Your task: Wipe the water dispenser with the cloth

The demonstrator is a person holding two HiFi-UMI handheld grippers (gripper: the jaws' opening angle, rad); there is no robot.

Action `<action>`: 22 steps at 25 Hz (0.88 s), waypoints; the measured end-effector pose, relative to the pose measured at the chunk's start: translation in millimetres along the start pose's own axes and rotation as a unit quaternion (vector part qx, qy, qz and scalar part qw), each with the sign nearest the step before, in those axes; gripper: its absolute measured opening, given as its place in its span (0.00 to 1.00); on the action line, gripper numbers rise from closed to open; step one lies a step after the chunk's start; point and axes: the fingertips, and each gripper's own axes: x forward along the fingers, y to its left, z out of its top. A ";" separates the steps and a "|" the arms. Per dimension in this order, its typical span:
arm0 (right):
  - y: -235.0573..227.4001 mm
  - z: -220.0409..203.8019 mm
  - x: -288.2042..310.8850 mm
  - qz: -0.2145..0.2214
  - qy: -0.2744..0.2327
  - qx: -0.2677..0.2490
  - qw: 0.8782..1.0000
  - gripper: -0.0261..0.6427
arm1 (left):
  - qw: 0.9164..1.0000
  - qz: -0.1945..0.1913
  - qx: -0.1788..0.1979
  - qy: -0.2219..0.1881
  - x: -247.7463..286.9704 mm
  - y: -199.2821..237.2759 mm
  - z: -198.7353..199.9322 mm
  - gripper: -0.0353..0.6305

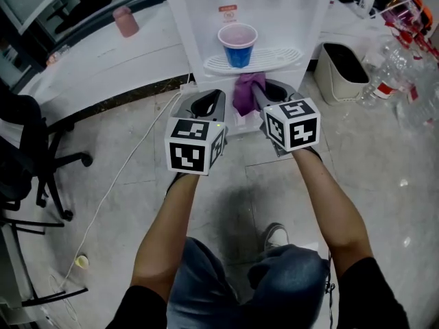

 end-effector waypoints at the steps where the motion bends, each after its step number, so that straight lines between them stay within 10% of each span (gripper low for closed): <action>1: -6.4 -0.5 -3.1 -0.006 0.000 0.001 1.000 0.09 | 1.000 -0.003 0.001 0.000 3.0 -3.0 1.1 0.09; 22: -120.7 -7.0 -63.5 -0.106 0.003 0.017 0.994 0.09 | 0.999 -0.051 0.002 0.007 50.4 -52.4 5.3 0.09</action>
